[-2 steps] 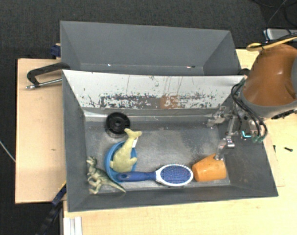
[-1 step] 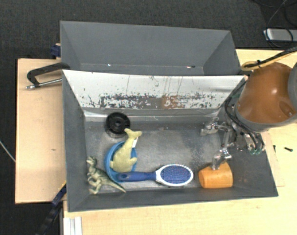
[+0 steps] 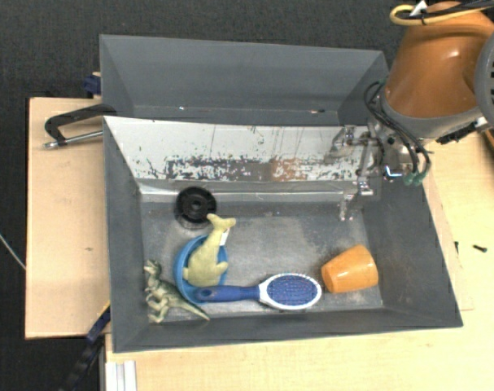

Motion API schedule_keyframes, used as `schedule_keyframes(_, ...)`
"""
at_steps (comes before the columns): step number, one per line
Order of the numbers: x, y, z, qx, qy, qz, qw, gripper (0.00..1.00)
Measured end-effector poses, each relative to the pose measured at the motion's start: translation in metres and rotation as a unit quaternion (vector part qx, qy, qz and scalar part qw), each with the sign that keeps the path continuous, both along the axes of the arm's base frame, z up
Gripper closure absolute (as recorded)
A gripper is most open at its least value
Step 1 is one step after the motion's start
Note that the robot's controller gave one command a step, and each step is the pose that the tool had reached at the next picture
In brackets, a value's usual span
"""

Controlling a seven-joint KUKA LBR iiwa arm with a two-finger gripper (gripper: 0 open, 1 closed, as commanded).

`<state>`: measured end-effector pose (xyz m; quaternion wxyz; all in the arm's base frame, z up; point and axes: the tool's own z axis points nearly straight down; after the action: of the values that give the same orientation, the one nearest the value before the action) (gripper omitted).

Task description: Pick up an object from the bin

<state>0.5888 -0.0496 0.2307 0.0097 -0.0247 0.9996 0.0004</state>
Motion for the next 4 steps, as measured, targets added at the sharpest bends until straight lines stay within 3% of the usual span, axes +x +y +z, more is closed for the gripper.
schedule_keyframes(1, -0.055, -0.002, -0.074, -0.001, 0.0115, 0.092, 0.9957, 0.00)
schedule_keyframes(2, -0.094, -0.030, -0.141, -0.002, 0.0117, 0.211, 0.9775, 0.00)
schedule_keyframes(3, -0.094, 0.003, -0.137, -0.004, 0.0076, 0.398, 0.9175, 0.00)
schedule_keyframes(4, -0.067, 0.062, -0.138, -0.005, 0.0037, 0.532, 0.8465, 0.00)
